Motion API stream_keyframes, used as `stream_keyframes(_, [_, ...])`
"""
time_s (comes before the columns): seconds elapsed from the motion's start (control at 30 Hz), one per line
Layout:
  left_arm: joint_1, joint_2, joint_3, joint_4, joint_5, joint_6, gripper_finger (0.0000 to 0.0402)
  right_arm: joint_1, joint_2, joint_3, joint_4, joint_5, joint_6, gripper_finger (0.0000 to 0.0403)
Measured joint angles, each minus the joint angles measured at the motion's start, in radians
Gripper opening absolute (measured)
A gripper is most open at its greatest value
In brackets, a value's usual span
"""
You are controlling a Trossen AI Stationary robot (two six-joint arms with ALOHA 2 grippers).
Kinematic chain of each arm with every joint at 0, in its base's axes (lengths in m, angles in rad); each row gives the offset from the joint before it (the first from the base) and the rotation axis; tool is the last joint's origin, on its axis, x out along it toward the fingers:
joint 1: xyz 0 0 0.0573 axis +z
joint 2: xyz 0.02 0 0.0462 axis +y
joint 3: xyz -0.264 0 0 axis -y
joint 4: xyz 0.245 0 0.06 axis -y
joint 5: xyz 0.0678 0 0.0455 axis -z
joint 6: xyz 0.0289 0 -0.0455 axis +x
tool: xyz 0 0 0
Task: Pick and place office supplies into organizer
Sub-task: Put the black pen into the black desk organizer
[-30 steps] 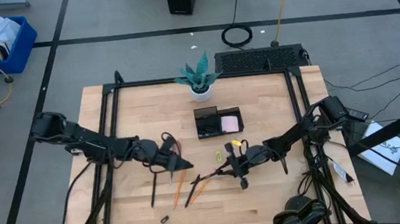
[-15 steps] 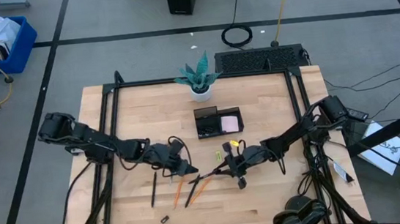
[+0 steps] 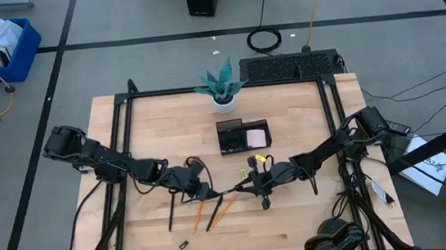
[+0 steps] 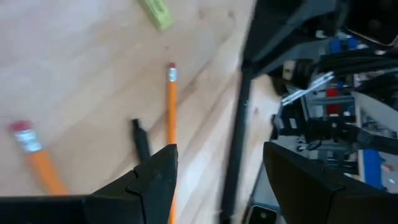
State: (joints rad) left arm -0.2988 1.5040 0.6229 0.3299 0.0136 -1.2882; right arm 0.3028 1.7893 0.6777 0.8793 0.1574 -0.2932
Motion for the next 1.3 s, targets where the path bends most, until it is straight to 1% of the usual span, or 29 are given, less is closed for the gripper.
stream_keyframes(0.1, [-0.003, 0.024, -0.003, -0.014, 0.027, -0.014, 0.0241, 0.0, 0.0, 0.021, -0.043, 0.0, 0.0, 0.005])
stream_keyframes(0.23, [-0.001, 0.065, 0.001, 0.044, 0.073, -0.036, 0.0241, 0.0, 0.0, 0.037, -0.084, 0.0, -0.003, 0.005])
stream_keyframes(0.43, [-0.004, 0.113, 0.007, 0.12, 0.093, -0.038, 0.0241, 0.0, 0.0, 0.04, -0.1, -0.002, 0.0, 0.005])
stream_keyframes(0.6, [-0.004, 0.114, 0.007, 0.135, 0.103, -0.031, 0.0238, 0.0, 0.0, 0.04, -0.115, -0.004, 0.017, 0.005])
stream_keyframes(0.7, [-0.004, 0.114, 0.007, 0.135, 0.113, -0.03, 0.0217, 0.0, 0.0, 0.04, -0.111, -0.004, 0.018, 0.005])
stream_keyframes(0.8, [-0.004, 0.114, 0.007, 0.135, 0.117, -0.022, 0.0179, 0.0, 0.0, 0.04, -0.107, -0.03, 0.019, 0.005])
stream_keyframes(0.97, [-0.004, 0.114, 0.007, 0.141, 0.119, -0.011, 0.012, 0.0, 0.0, 0.04, -0.106, -0.032, 0.019, 0.005])
stream_keyframes(1.07, [-0.004, 0.114, 0.007, 0.144, 0.119, -0.017, 0.0099, 0.0, 0.0, 0.04, -0.105, -0.032, 0.019, 0.005])
stream_keyframes(1.3, [-0.003, 0.114, 0.007, 0.146, 0.119, 0.008, 0.0066, 0.0, 0.0, 0.039, -0.104, -0.032, 0.021, 0.005])
